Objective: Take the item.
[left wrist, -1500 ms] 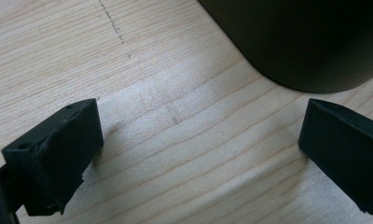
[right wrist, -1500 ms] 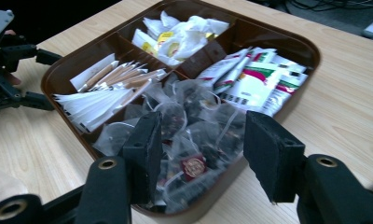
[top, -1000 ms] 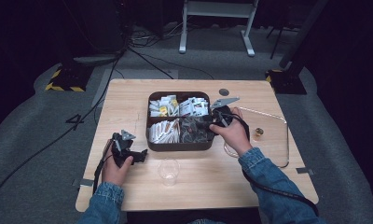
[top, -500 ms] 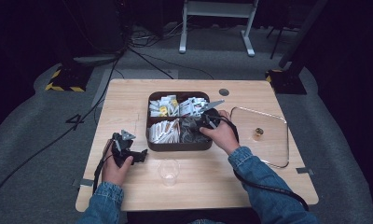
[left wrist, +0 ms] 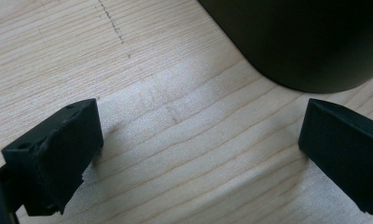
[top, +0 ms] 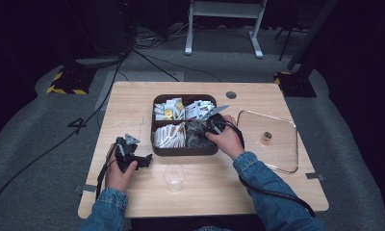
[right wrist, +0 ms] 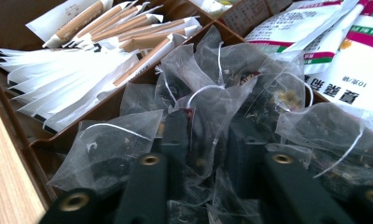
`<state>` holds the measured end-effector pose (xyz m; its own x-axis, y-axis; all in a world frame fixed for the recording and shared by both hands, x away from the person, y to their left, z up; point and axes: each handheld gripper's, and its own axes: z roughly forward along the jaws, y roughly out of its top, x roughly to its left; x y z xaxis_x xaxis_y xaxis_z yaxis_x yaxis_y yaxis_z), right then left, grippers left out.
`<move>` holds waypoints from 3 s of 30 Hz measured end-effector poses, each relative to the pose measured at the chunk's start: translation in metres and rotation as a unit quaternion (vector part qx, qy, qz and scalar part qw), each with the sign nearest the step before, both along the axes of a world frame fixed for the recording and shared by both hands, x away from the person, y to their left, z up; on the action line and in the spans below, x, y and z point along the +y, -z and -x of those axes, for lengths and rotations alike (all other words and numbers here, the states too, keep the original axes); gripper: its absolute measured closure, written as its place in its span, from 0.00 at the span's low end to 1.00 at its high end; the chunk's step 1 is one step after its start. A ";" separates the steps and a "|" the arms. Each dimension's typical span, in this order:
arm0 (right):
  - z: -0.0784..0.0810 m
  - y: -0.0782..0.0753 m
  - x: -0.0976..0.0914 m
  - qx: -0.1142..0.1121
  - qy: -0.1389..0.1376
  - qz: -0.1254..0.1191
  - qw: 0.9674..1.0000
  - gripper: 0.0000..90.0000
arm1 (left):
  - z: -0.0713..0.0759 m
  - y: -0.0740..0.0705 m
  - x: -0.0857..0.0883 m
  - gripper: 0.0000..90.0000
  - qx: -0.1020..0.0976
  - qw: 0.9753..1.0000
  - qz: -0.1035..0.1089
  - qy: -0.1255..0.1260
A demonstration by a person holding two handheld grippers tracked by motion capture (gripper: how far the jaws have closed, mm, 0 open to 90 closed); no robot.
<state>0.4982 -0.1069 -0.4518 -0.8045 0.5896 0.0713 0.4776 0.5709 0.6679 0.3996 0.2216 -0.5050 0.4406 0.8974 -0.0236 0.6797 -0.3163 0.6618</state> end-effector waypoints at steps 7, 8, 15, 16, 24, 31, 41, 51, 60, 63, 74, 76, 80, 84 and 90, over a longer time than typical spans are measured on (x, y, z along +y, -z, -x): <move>0.002 -0.004 -0.001 -0.008 -0.003 -0.009 1.000 0.83 | 0.000 0.000 0.000 0.00 0.000 1.000 -0.001 0.000; 0.003 -0.005 -0.001 -0.009 -0.003 -0.011 1.000 0.83 | 0.000 0.000 0.000 0.00 0.000 1.000 0.000 0.000; 0.006 -0.012 -0.005 -0.015 -0.003 -0.034 0.999 0.84 | 0.000 0.000 0.000 0.00 0.000 1.000 0.000 0.000; 0.007 -0.013 -0.005 -0.016 -0.003 -0.038 0.999 0.84 | 0.000 0.000 0.000 0.00 0.000 1.000 0.000 0.000; 0.017 -0.027 -0.009 -0.030 -0.011 -0.073 0.997 0.84 | 0.000 0.000 0.000 0.00 0.001 1.000 0.000 0.000; 0.029 -0.040 -0.015 -0.039 -0.019 -0.102 0.994 0.84 | 0.000 0.000 0.000 0.00 0.001 1.000 0.000 0.000; 0.044 -0.054 -0.019 -0.045 -0.033 -0.128 0.990 0.84 | 0.000 0.000 0.000 0.00 0.001 1.000 0.000 0.000; 0.068 -0.068 -0.011 -0.055 -0.073 -0.140 0.986 0.84 | 0.000 0.000 0.000 0.00 0.001 1.000 0.000 0.000; 0.098 -0.074 0.003 -0.055 -0.121 -0.151 0.980 0.84 | 0.000 0.000 0.000 0.00 0.001 1.000 0.000 0.000; 0.107 -0.074 0.010 -0.052 -0.137 -0.149 0.978 0.84 | 0.000 0.000 0.000 0.00 0.001 1.000 0.000 0.000; 0.125 -0.065 0.026 -0.033 -0.176 -0.150 0.972 0.84 | 0.000 0.000 0.000 0.00 0.000 1.000 0.000 0.000; 0.127 -0.063 0.027 -0.030 -0.179 -0.149 0.972 0.84 | 0.000 0.000 0.000 0.00 0.000 1.000 0.000 0.000; 0.132 -0.058 0.031 -0.024 -0.187 -0.146 0.971 0.84 | 0.000 0.000 0.000 0.00 0.000 1.000 0.000 0.000; 0.135 -0.053 0.035 -0.018 -0.193 -0.140 0.971 0.84 | 0.000 0.000 0.000 0.00 0.000 1.000 0.000 0.000; 0.139 -0.045 0.040 -0.006 -0.200 -0.134 0.971 0.84 | 0.000 0.000 0.000 0.00 0.000 1.000 0.000 0.000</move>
<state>0.3596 -0.0672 -0.4069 -0.9669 0.1922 0.1677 0.2447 0.5139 0.8222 0.3996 0.2217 -0.5050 0.4409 0.8972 -0.0228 0.6794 -0.3171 0.6617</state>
